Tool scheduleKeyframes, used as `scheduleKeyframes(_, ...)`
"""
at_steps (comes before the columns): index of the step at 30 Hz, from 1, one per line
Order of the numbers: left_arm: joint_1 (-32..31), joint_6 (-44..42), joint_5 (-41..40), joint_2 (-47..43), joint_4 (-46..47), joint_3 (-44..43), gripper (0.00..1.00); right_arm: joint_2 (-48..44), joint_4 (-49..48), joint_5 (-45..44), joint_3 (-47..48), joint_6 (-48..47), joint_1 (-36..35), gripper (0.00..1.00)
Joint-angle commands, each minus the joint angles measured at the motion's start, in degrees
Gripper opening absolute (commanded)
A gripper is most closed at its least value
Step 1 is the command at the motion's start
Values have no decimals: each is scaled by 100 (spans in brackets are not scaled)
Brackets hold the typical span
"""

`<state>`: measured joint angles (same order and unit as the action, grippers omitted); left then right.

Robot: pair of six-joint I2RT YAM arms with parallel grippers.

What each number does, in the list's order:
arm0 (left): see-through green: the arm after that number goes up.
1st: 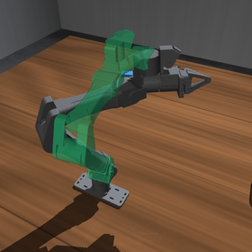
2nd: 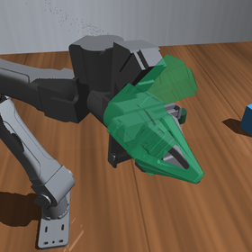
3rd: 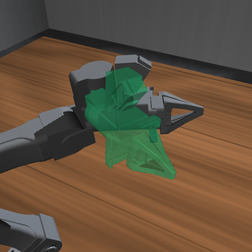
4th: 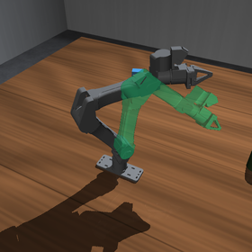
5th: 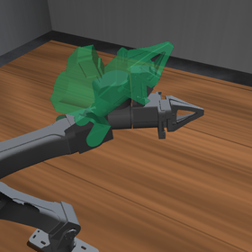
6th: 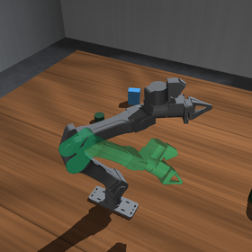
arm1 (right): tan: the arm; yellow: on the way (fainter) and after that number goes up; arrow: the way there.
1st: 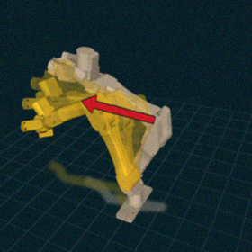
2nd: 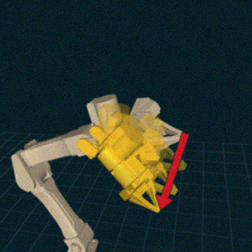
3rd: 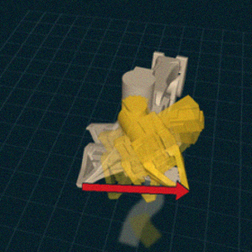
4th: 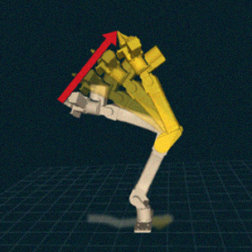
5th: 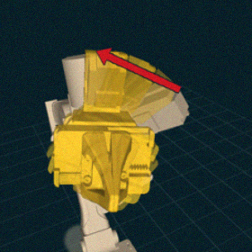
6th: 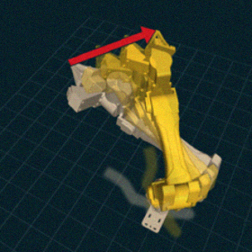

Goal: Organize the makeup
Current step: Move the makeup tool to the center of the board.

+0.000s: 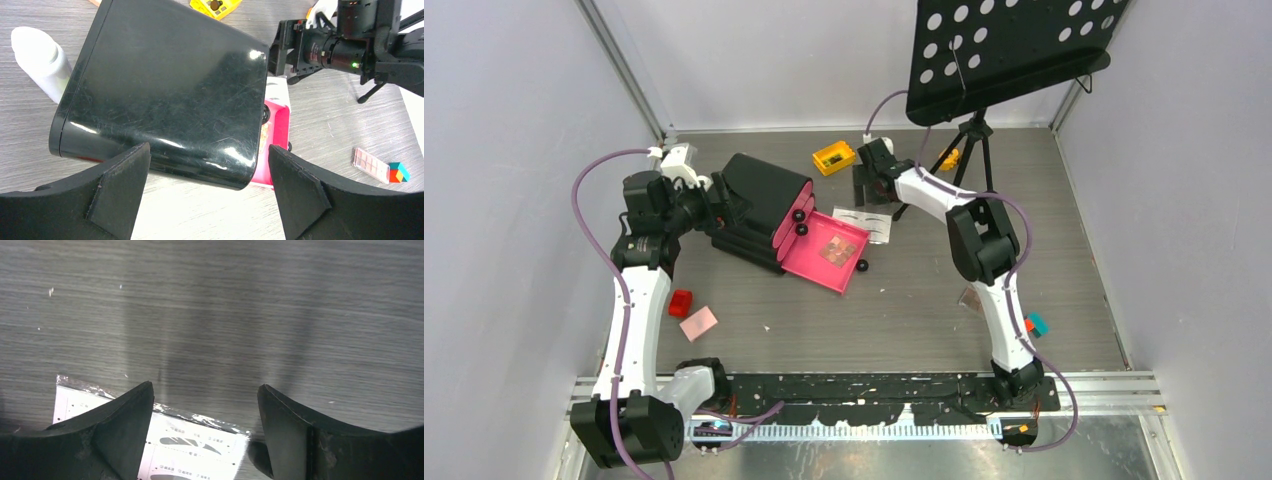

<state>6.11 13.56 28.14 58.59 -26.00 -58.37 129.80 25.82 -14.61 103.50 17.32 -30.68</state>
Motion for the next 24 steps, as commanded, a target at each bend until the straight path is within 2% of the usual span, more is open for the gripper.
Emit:
scheduleKeyframes(1,-13,63,102,-49,261,-42,90,169,351,359,236,312,-111,80)
scheduleKeyframes(10,-6,76,111,-39,265,-42,90,-10,929,393,-183,527,-167,79)
scheduleKeyframes(24,-6,94,129,-32,295,-23,90,-548,1280,-9,-1042,446,-740,80)
